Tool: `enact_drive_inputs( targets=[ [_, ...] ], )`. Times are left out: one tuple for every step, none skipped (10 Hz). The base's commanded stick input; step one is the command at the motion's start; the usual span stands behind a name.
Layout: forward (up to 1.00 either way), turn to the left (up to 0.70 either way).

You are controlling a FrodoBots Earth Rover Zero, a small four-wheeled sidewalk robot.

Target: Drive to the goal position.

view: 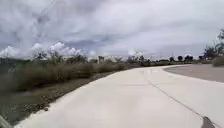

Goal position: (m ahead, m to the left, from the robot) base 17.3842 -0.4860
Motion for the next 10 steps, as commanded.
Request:
enact_drive_inputs(
  targets=[
    [0.85, -0.34],
    [0.85, -0.34],
    [0.85, -0.34],
    [0.85, -0.16],
    [0.85, 0.00],
    [0.85, 0.00],
    [0.85, 0.00],
    [0.85, 0.00],
    [0.85, 0.00],
    [0.85, 0.00]
  ],
)
